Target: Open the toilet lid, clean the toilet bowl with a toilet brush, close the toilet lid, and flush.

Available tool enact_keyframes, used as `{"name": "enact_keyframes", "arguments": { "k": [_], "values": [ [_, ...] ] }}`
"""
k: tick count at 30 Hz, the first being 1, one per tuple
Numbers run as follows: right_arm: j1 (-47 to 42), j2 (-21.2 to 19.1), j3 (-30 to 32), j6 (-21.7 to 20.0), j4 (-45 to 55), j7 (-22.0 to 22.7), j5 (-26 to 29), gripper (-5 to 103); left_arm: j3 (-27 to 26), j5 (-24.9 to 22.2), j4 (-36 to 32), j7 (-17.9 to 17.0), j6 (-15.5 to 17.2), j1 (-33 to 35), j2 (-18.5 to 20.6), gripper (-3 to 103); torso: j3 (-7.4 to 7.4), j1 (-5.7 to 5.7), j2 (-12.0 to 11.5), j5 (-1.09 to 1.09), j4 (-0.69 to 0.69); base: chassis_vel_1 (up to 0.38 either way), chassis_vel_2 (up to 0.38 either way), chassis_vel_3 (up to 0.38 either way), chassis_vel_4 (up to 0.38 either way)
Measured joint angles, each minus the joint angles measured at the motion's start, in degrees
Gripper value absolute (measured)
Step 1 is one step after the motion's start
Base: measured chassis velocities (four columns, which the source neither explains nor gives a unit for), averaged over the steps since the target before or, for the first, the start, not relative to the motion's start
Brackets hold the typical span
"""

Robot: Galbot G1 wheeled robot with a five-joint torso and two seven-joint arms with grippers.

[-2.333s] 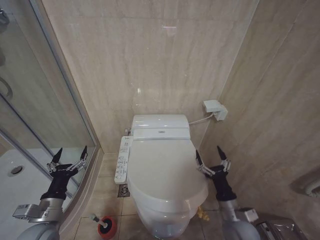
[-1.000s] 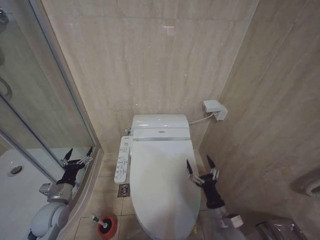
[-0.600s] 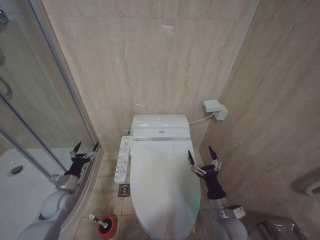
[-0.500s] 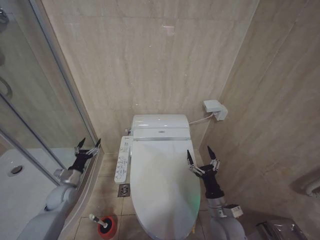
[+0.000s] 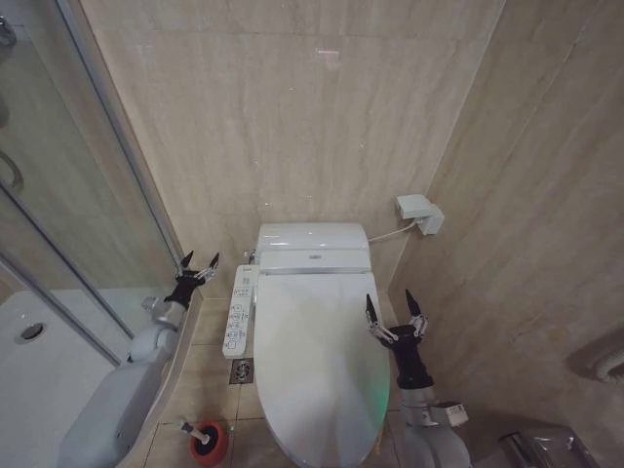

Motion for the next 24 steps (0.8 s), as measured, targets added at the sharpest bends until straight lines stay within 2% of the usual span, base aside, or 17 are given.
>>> {"name": "enact_keyframes", "arguments": {
  "k": [6,7,13,14,20,21,24],
  "values": [
    [0.32,1.16,-0.24,-0.18,-0.81,0.20,0.01,100,1.03,1.00,6.75,1.60,-0.02,-5.30,-1.22,93,0.00,0.00,0.00,0.00,-0.03,0.000,0.000,0.000,0.000],
    [0.42,1.33,-0.30,-0.25,-1.03,0.20,0.01,100,1.27,1.11,8.35,2.30,-0.02,-6.40,-1.55,82,0.00,0.00,0.00,-0.01,-0.02,0.000,0.000,0.000,0.000],
    [0.70,1.69,-0.16,-0.37,-1.95,0.34,0.00,100,2.79,2.67,15.06,6.17,-0.24,-11.44,-4.02,82,0.00,0.00,0.00,0.00,-0.03,0.000,0.000,0.000,0.000],
    [0.64,1.73,-0.08,-0.37,-2.08,0.40,0.01,100,3.13,3.43,16.50,7.19,-0.49,-12.59,-4.62,57,0.00,0.00,0.01,0.00,-0.02,0.000,0.000,0.000,0.000],
    [0.26,1.74,0.21,-0.28,-2.33,0.43,0.22,100,3.78,8.08,21.63,10.45,-1.13,-16.85,-6.75,57,0.00,0.00,0.01,0.00,-0.03,0.000,0.000,0.000,0.000],
    [0.17,1.66,0.29,-0.20,-2.33,0.43,0.30,100,3.82,9.47,22.95,11.08,-1.15,-18.00,-7.22,29,0.00,0.00,0.01,0.00,-0.03,0.000,0.000,0.000,0.000],
    [0.01,1.55,0.40,-0.13,-2.25,0.43,0.49,100,3.95,10.92,24.35,11.72,-1.11,-19.25,-7.72,29,0.00,0.00,0.01,0.00,-0.02,0.000,0.000,0.000,0.000]
  ]
}}
